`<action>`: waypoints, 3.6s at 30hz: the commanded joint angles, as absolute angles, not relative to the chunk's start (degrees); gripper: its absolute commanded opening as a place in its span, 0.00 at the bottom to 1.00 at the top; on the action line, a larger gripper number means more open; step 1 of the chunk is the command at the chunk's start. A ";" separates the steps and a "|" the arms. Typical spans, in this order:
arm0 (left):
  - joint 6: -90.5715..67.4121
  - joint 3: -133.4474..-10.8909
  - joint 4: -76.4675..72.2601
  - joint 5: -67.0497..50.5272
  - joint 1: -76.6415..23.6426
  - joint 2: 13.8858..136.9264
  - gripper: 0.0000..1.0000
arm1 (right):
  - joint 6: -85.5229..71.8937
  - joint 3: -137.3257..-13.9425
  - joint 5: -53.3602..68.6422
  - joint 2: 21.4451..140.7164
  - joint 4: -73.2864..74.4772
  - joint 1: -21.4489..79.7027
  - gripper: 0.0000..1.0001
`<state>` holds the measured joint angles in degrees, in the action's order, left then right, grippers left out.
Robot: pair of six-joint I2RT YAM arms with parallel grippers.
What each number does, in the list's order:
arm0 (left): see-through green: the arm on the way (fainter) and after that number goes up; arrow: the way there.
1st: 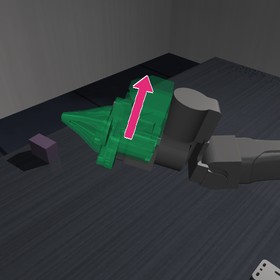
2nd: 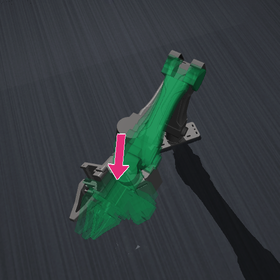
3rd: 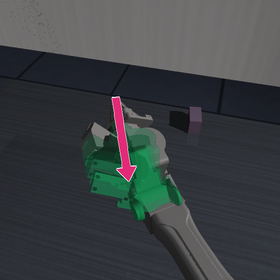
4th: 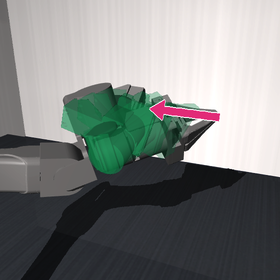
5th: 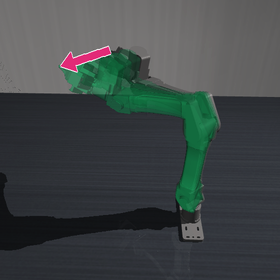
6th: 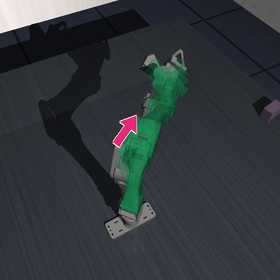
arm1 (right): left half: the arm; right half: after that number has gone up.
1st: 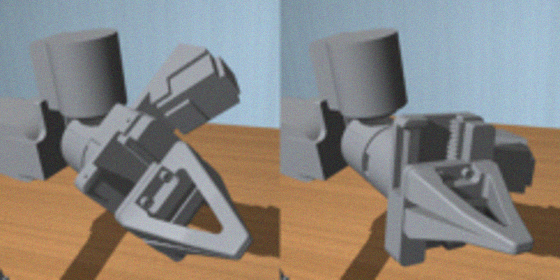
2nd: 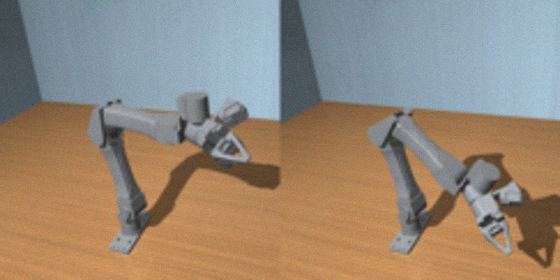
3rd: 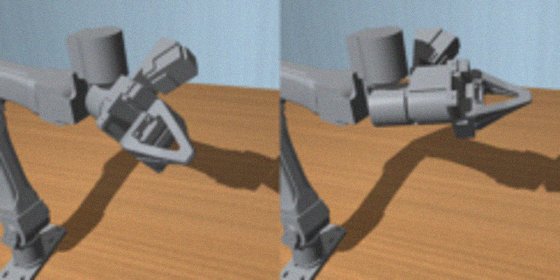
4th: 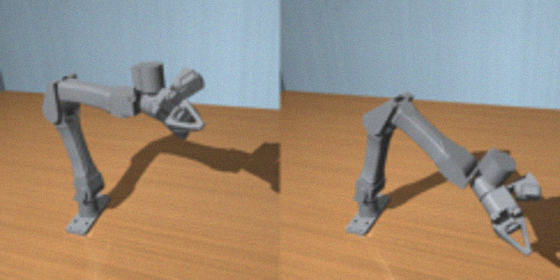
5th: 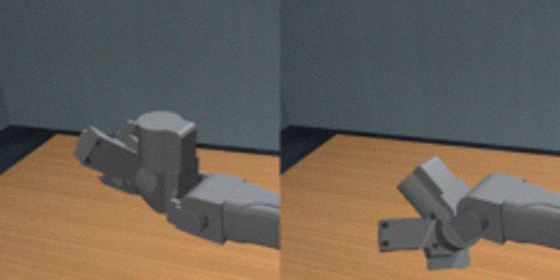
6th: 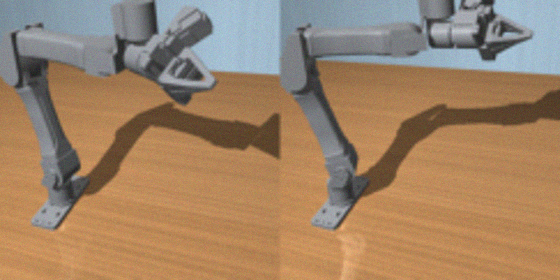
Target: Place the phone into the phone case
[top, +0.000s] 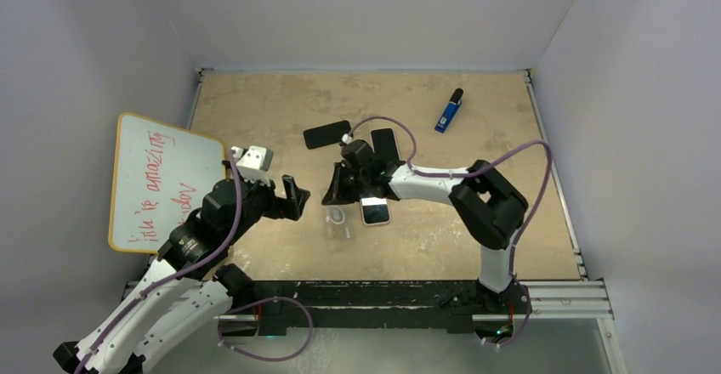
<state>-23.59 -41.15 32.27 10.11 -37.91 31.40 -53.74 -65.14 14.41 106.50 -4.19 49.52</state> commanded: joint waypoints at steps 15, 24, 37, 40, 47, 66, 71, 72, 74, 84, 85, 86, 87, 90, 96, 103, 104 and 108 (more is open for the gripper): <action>-24.17 -43.06 31.02 11.16 -37.89 34.41 0.97 | -46.77 -68.21 -2.35 109.80 7.81 50.23 0.00; -24.36 -43.09 31.02 11.19 -37.88 37.29 0.98 | -44.95 -62.31 -3.19 106.30 6.50 48.68 0.00; -24.51 -46.60 33.09 14.69 -36.65 48.27 1.00 | -47.93 -59.51 3.63 105.12 -2.44 48.29 0.00; -24.16 -46.45 31.82 14.20 -34.28 49.21 1.00 | -48.91 -59.08 5.41 105.17 -4.28 48.57 0.00; -26.62 -46.29 26.94 8.22 -27.64 54.21 1.00 | -48.21 -58.19 7.58 103.19 -3.17 48.60 0.28; -25.37 -70.65 17.30 10.06 -20.61 90.97 1.00 | -39.95 -50.21 -1.57 79.31 1.58 48.32 0.98; -22.28 -78.08 9.97 4.32 -18.33 100.93 0.98 | -39.08 -48.04 -3.02 75.33 2.12 48.26 0.99; -22.58 -79.47 9.00 2.01 -17.68 102.79 0.97 | -39.03 -47.56 -3.60 74.72 2.40 48.31 0.99; -22.85 -81.42 6.50 -0.92 -17.21 105.86 0.97 | -39.11 -46.71 -4.82 73.47 2.76 48.28 0.99; -23.90 -96.60 3.45 -5.06 -16.88 124.65 0.98 | -37.93 -47.04 -9.90 70.79 7.07 48.33 0.98; -24.09 -98.53 4.42 -5.26 -16.88 126.46 0.98 | -38.26 -46.76 -10.47 70.49 7.44 48.34 0.98; -24.12 -100.63 5.76 -5.50 -16.88 128.20 0.98 | -38.54 -46.73 -11.08 70.35 8.14 48.30 0.98; -23.94 -102.66 6.87 -5.90 -16.87 129.85 0.98 | -38.97 -46.68 -11.31 70.32 8.91 48.32 0.98; -23.64 -104.73 7.06 -7.39 -16.87 132.78 0.97 | -39.11 -46.85 -11.34 70.02 11.03 48.34 0.98; -25.82 -100.36 3.09 -13.17 -17.23 133.43 0.96 | -39.22 -47.47 -12.28 69.57 11.60 48.34 0.98; -24.64 -98.98 8.89 -12.52 -21.84 133.29 0.95 | -39.10 -48.34 -12.35 70.04 11.87 48.34 0.98; -24.77 -98.21 9.41 -12.45 -22.41 132.73 0.94 | -39.00 -48.26 -11.72 69.64 11.82 48.34 0.98; -24.18 -93.64 10.47 -8.85 -25.41 128.59 0.94 | -38.76 -46.92 -10.55 67.33 10.73 48.32 0.98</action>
